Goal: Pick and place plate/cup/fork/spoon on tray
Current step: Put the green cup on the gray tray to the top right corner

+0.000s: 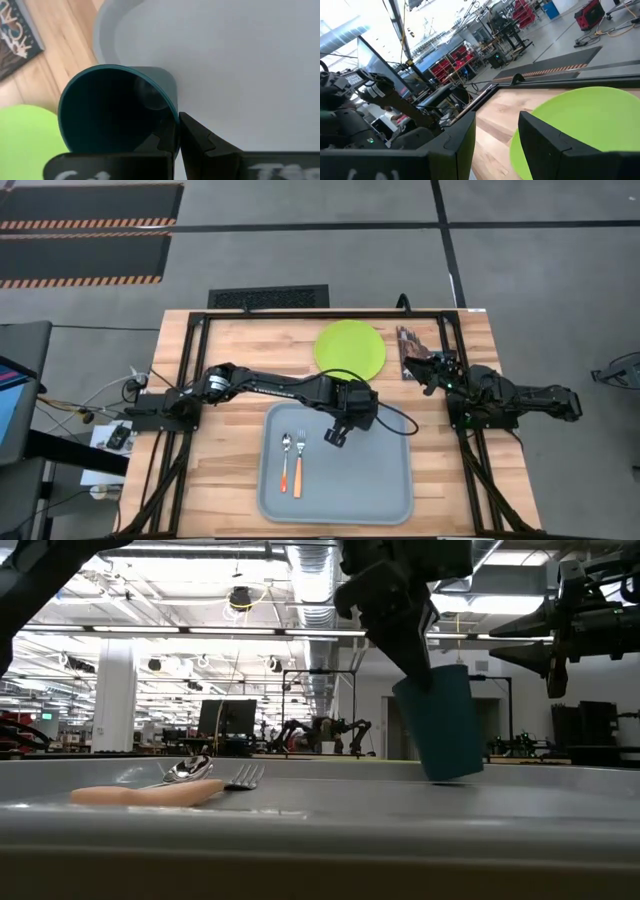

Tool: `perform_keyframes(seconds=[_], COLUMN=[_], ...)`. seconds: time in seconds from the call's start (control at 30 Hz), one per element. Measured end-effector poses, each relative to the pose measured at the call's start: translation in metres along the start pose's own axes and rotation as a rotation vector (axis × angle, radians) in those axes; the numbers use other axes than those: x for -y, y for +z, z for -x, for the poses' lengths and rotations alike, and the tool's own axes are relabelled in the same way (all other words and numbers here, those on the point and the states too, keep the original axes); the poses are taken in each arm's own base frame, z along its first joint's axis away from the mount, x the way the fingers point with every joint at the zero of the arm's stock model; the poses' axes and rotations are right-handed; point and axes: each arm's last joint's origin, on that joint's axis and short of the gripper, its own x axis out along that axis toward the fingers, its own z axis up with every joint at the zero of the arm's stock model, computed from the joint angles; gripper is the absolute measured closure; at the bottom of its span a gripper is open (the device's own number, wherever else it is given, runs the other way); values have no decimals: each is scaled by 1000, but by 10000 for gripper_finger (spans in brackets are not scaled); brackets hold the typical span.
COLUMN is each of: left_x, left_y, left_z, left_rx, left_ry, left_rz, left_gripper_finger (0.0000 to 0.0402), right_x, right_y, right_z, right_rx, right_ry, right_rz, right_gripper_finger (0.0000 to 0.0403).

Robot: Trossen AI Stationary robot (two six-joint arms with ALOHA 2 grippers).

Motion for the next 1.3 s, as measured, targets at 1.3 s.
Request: perform_keyframes(seconds=[1.3], left_x=[-10], left_y=[19], left_z=[21], left_rx=[193], left_ry=[149], left_rz=[32], left_gripper_finger=[273], right_x=[0], right_y=[0], right_z=[0], right_rx=[1], right_ry=[-1], right_rz=[4], right_gripper_finger=[228])
